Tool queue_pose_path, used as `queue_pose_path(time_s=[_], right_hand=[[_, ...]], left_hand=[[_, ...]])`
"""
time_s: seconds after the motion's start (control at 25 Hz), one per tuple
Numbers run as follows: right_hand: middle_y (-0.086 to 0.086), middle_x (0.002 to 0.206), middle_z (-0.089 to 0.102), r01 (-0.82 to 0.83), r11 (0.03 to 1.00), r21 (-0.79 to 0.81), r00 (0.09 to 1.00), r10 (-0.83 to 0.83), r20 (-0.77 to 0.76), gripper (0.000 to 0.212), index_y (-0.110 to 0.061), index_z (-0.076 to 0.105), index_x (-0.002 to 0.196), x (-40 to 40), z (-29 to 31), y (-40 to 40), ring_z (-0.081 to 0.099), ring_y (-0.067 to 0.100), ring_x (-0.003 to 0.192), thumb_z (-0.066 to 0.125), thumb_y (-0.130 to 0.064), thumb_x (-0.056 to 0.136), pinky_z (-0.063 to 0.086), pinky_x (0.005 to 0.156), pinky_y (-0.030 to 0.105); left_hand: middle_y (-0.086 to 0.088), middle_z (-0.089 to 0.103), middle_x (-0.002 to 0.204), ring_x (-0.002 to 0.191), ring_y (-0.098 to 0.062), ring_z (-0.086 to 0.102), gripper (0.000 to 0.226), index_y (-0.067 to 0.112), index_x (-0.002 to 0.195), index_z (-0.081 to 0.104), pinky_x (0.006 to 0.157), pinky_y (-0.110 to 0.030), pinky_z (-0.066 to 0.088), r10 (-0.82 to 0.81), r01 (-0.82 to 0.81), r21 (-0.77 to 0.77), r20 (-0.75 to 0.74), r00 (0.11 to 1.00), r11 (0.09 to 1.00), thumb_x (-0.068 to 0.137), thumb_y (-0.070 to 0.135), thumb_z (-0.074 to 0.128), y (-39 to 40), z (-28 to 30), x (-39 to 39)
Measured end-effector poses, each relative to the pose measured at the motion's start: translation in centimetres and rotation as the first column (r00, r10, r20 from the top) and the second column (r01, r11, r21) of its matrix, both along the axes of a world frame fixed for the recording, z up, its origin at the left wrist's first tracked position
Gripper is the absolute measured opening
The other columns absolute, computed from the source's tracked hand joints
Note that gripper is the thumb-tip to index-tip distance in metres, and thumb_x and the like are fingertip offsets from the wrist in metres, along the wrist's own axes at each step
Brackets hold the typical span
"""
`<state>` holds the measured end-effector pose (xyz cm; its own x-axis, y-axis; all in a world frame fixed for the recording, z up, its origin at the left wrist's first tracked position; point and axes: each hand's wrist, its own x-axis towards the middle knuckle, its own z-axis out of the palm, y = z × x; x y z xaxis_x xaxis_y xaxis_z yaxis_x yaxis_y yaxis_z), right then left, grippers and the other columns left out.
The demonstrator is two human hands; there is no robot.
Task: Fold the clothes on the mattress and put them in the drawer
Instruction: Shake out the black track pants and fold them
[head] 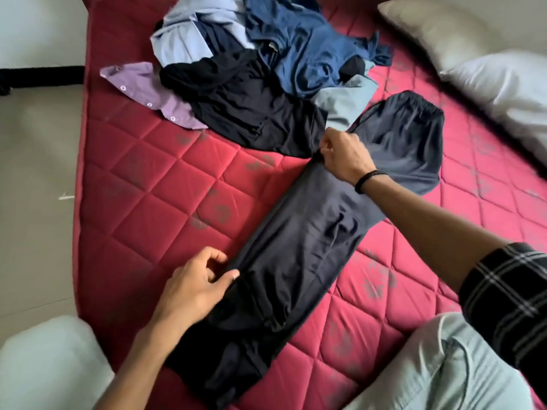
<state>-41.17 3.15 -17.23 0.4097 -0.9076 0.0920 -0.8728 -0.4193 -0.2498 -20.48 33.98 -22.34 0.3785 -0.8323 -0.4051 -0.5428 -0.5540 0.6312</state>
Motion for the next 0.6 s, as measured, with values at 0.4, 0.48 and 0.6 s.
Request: queue_pose_path(time_s=[0.4, 0.48, 0.6], right_hand=[[-0.012, 0.105, 0.058, -0.459, 0.849, 0.263, 0.877, 0.385, 0.287, 0.074, -0.028, 0.071, 0.119, -2.9, -5.3, 29.2, 0.054, 0.008, 0.093, 0.078, -0.079, 0.065, 0.043, 0.086, 0.017], [-0.01, 0.114, 0.051, -0.501, 0.817, 0.284, 0.864, 0.453, 0.221, 0.074, -0.032, 0.064, 0.128, -2.5, -6.5, 32.6, 0.051, 0.013, 0.103, 0.075, -0.074, 0.069, 0.046, 0.093, 0.026], [-0.011, 0.112, 0.05, -0.447, 0.857, 0.258, 0.887, 0.386, 0.254, 0.052, -0.032, 0.063, 0.128, -2.3, -6.9, 35.8, 0.053, 0.014, 0.104, 0.071, -0.053, 0.081, 0.049, 0.094, 0.031]], left_hand=[[0.007, 0.057, 0.108, 0.115, -0.022, 0.061, 0.088, 0.039, 0.135, 0.047, 0.102, -0.037, 0.047, -0.307, 0.287, 0.198, 0.079, 0.948, 0.937, 0.061, 0.047, 0.093, 6.9, 2.9, 1.8], [0.006, 0.063, 0.104, 0.111, -0.022, 0.064, 0.071, 0.033, 0.128, 0.056, 0.099, -0.035, 0.048, -0.191, 0.179, 0.165, 0.061, 0.98, 0.97, 0.068, 0.052, 0.089, 7.8, 2.8, 2.0], [0.001, 0.074, 0.1, 0.107, -0.024, 0.068, 0.053, 0.023, 0.114, 0.07, 0.093, -0.034, 0.051, 0.057, -0.065, 0.084, 0.096, 0.994, 0.994, 0.076, 0.058, 0.082, 8.8, 1.6, 0.9]])
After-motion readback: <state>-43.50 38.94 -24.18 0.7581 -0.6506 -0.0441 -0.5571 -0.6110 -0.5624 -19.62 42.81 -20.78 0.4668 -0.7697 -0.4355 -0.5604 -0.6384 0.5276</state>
